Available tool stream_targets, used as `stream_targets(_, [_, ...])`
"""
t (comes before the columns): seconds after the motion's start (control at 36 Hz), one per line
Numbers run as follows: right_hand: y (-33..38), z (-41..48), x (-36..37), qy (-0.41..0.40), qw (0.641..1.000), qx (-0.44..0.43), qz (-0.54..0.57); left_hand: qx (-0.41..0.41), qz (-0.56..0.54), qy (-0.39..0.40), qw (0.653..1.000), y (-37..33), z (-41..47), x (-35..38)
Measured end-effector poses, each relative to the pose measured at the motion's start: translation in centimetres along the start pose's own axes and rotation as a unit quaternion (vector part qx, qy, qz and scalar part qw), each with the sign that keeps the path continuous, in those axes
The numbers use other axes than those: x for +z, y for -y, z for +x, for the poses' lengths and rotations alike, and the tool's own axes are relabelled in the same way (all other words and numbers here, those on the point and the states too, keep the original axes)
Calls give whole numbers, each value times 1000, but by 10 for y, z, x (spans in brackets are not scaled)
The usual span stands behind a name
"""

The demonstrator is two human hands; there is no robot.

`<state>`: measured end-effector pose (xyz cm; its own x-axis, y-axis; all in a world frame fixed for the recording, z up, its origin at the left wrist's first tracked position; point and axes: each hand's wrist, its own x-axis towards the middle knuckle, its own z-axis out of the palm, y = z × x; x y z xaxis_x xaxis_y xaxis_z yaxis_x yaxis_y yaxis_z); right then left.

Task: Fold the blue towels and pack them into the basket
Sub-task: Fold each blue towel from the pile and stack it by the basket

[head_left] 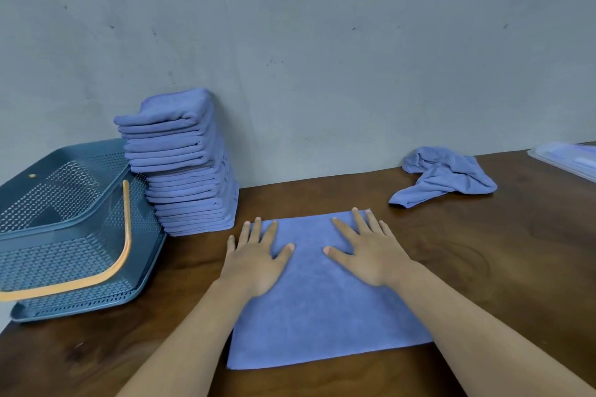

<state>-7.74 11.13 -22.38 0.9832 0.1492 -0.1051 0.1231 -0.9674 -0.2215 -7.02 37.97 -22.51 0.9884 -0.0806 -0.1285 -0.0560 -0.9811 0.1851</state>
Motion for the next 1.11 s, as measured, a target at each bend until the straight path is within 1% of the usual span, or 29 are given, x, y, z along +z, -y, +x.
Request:
stream_targets(0.11, [3,2,1,4,1000,-3,-7,4,0,0,1000,-2,2,1])
stream_targets(0.17, [3,2,0,6,1000,-4,-15,6,7,-12,1000,-4,1,-2])
stream_targets(0.22, [4,-1,-3,-7,999,-15,-41,18,52,-50,997,-9,-6,-4])
stream_targets(0.28, [12,-10,-4,-47,995,-41,-83,46,109,-86,989,-20,-21,-6])
stream_targets(0.33, [27,-30,-5,-67,991,-66,-91,77,93,-77,990,-34,-43,-1])
stream_targets(0.42, [48,-72,6,-53,993,-95,-44,101,50,-38,993,-45,-84,13])
stream_targets(0.53, [50,-121,18,-5,993,-110,-33,124,32,-48,991,-30,-124,28])
stream_targets(0.58, [37,-135,17,-4,993,-114,-32,136,31,-47,989,-15,-134,28])
stream_targets(0.67, [13,-148,14,-21,994,-101,-38,116,31,-31,992,6,-146,24])
stream_targets(0.78, [-10,-159,15,-11,998,-61,-20,92,16,-19,995,15,-154,21])
stream_targets(0.86, [-10,-163,18,-22,998,-50,-17,87,6,-32,996,13,-155,22])
stream_targets(0.92, [-9,-164,20,-44,997,-52,-23,95,3,-56,994,13,-156,24])
stream_targets(0.97, [-9,-165,20,-88,993,-74,-27,147,11,-106,983,12,-157,22])
stream_targets(1.03, [-11,-167,20,-142,982,-126,-16,246,26,-152,957,6,-159,19])
stream_targets(1.08, [-12,-166,21,-174,965,-194,7,336,14,-176,925,-8,-166,20])
stream_targets(1.11, [-11,-166,22,-181,957,-227,20,360,3,-176,916,-17,-170,20])
